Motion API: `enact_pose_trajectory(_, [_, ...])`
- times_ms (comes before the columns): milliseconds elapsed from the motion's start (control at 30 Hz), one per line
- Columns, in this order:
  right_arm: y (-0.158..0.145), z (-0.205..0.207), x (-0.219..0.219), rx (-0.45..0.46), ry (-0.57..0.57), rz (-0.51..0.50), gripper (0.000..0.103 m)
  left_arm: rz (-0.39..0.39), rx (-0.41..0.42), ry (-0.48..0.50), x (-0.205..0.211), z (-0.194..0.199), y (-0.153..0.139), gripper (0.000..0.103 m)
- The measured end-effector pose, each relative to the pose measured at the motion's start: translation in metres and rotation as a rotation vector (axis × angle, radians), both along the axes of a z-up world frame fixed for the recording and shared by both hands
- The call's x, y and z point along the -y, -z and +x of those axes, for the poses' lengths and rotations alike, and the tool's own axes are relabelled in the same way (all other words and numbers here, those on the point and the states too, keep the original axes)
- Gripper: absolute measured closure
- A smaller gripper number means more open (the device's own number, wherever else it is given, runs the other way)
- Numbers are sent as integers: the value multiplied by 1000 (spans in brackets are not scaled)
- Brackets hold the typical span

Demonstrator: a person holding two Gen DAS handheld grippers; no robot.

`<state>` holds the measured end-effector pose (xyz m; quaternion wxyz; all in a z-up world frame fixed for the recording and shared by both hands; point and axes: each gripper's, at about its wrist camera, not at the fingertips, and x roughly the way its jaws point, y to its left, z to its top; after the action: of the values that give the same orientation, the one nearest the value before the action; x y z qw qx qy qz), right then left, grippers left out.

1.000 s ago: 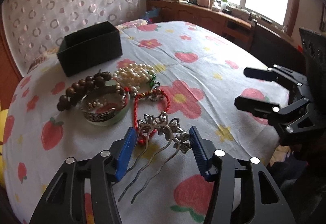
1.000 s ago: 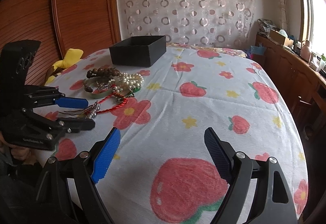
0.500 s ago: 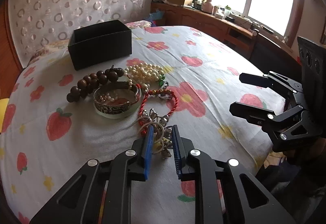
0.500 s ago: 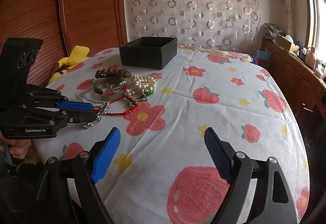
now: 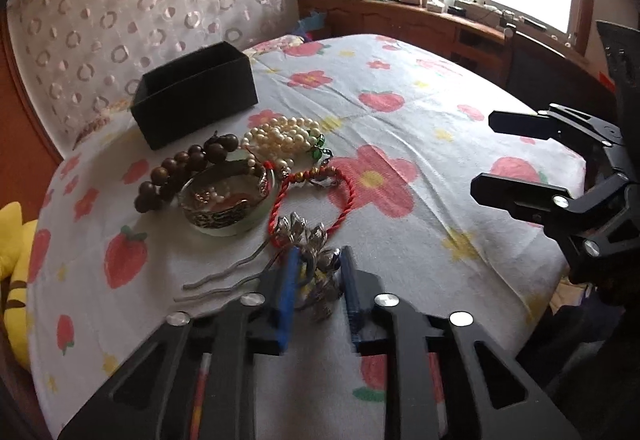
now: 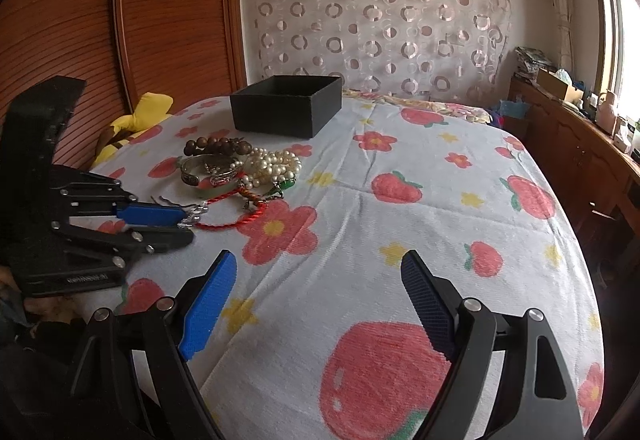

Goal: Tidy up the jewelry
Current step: 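Lift the hair comb with the left tool while the right tool grasps the red cord bracelet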

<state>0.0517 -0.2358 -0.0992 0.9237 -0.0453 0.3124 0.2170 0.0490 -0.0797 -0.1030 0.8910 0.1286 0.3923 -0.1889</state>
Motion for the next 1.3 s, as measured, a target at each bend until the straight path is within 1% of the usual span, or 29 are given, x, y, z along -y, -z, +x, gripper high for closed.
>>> enact_pose_trajectory(33, [0,0,0,1,0,0,17,13,17,-8,-2,-5,-2,88])
enact_pose_trajectory(67, [0,0,0,1,-1,1,17,9,32,-13,-4,-9,-5,88])
enact_pose_trajectory(300, [0,1,-8,-1,-35,-13,17,-124,61,-31,-33,-28,-30,91])
enact_pose_trajectory(400, [-3,5,-17,-2,-59,-16,17,-158,80,-49,-44,-32,-39,91])
enact_pose_trajectory(500, [-5,13,-29,-18,-98,-14,17,-170,103,-74,-53,-32,-45,92])
enact_pose_trajectory(567, [-4,21,-39,-46,-135,-14,37,-176,114,-92,-59,-31,-47,93])
enact_pose_trajectory(600, [-4,25,-44,-58,-147,-18,40,-178,121,-99,-62,-31,-49,93])
enact_pose_trajectory(667, [-2,34,-53,-84,-172,-19,56,-183,130,-114,-67,-30,-51,94])
enact_pose_trajectory(700, [-1,38,-58,-103,-184,-21,59,-186,133,-119,-70,-30,-51,94])
enact_pose_trajectory(767, [2,45,-67,-137,-206,-24,69,-197,140,-130,-74,-30,-53,95])
enact_pose_trajectory(833, [5,49,-75,-164,-227,-31,74,-205,144,-135,-78,-29,-53,95])
enact_pose_trajectory(900, [10,51,-83,-183,-236,-62,79,-207,146,-137,-80,-28,-53,95])
enact_pose_trajectory(1033, [10,53,-91,-186,-230,-107,81,-216,151,-149,-85,-28,-55,95])
enact_pose_trajectory(1100, [10,54,-93,-176,-223,-130,89,-225,150,-151,-87,-28,-56,95])
enact_pose_trajectory(1133, [10,53,-94,-163,-220,-148,97,-226,151,-153,-88,-28,-57,95])
enact_pose_trajectory(1167, [11,53,-94,-160,-224,-150,100,-226,153,-154,-88,-27,-57,95])
enact_pose_trajectory(1300, [9,52,-91,-146,-237,-141,101,-227,161,-160,-89,-25,-60,95])
